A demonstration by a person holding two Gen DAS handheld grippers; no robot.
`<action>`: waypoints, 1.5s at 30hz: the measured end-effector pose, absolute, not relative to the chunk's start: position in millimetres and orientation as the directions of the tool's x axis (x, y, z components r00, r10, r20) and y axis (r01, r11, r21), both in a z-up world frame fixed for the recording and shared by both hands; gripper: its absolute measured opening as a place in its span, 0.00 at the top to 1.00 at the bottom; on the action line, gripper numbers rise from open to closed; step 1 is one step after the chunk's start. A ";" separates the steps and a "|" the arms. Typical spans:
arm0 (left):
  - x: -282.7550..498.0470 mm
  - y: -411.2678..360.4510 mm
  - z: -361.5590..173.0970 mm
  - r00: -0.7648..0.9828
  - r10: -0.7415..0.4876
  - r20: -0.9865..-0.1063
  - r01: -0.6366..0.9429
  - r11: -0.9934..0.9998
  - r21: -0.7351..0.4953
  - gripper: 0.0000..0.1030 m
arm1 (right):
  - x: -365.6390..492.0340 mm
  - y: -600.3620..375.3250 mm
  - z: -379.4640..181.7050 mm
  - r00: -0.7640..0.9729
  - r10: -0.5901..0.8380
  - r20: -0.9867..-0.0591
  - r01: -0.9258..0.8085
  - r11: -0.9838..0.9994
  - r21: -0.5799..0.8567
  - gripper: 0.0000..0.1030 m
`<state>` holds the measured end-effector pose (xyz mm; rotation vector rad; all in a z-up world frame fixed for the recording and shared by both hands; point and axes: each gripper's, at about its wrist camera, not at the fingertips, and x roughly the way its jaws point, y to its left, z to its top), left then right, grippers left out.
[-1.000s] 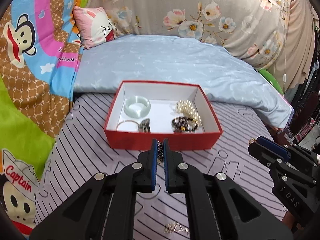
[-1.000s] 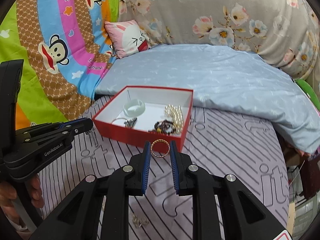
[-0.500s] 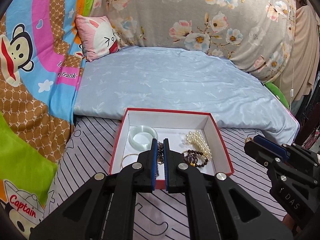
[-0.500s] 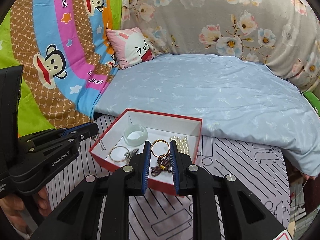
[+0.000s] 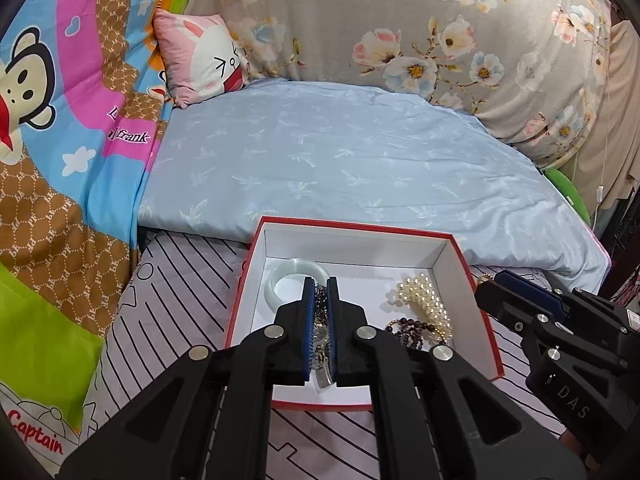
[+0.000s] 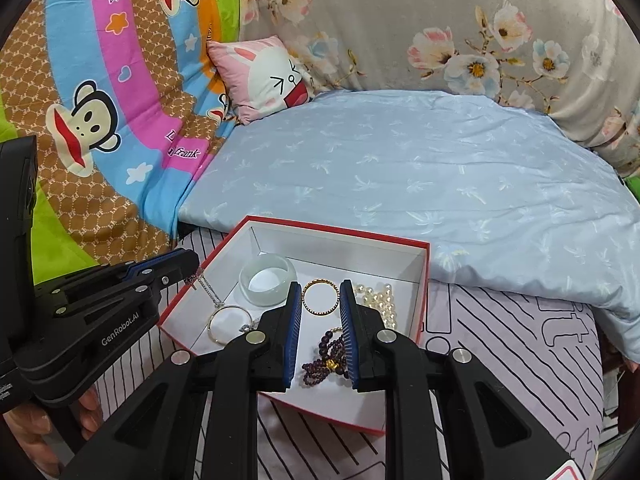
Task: Organize jewelry
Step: 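Carry the necklace and ring into the red box and open both tools, then grasp the remaining silver chain necklaces with the left and right tools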
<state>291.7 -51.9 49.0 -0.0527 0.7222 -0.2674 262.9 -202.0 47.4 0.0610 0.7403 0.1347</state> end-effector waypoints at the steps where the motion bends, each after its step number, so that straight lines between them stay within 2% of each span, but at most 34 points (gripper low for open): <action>1: 294.3 -51.4 46.9 0.716 -0.259 -0.649 0.222 0.965 -0.141 0.95 | 265.8 -201.5 45.2 0.727 0.143 -0.672 -0.100 0.990 0.102 0.83; 16: 316.9 -51.2 22.6 0.687 -0.248 -0.683 0.202 0.968 -0.148 0.95 | 290.5 -200.3 21.2 0.706 0.128 -0.696 -0.072 0.991 0.109 0.80; 18: 317.3 -51.4 21.0 0.689 -0.241 -0.683 0.200 0.970 -0.141 0.91 | 290.1 -201.1 20.8 0.708 0.125 -0.695 -0.067 0.992 0.110 0.77; 19: 317.6 -51.3 20.0 0.689 -0.236 -0.685 0.195 0.971 -0.138 0.82 | 289.1 -201.0 21.3 0.710 0.124 -0.694 -0.066 0.992 0.109 0.76; 21: 316.9 -49.5 17.8 0.691 -0.227 -0.686 0.181 0.974 -0.139 0.72 | 286.7 -200.9 23.8 0.716 0.116 -0.689 -0.063 0.993 0.101 0.72; 25: 312.0 -45.9 19.7 0.697 -0.217 -0.683 0.172 0.976 -0.134 0.65 | 275.5 -202.3 28.9 0.724 0.107 -0.681 -0.061 0.994 0.092 0.69; 31: 293.3 -33.9 25.2 0.700 -0.226 -0.677 0.168 0.974 -0.152 0.63 | 240.9 -205.3 29.5 0.723 0.101 -0.684 -0.061 0.995 0.083 0.68; 34: 279.4 -28.5 25.9 0.702 -0.223 -0.676 0.161 0.975 -0.155 0.53 | 220.5 -207.0 27.8 0.716 0.103 -0.691 -0.058 0.994 0.088 0.68; 45: 208.8 -19.6 10.4 0.661 -0.233 -0.714 0.176 0.972 -0.155 0.52 | 126.9 -205.5 -5.6 0.644 0.082 -0.761 -0.044 0.997 0.070 0.68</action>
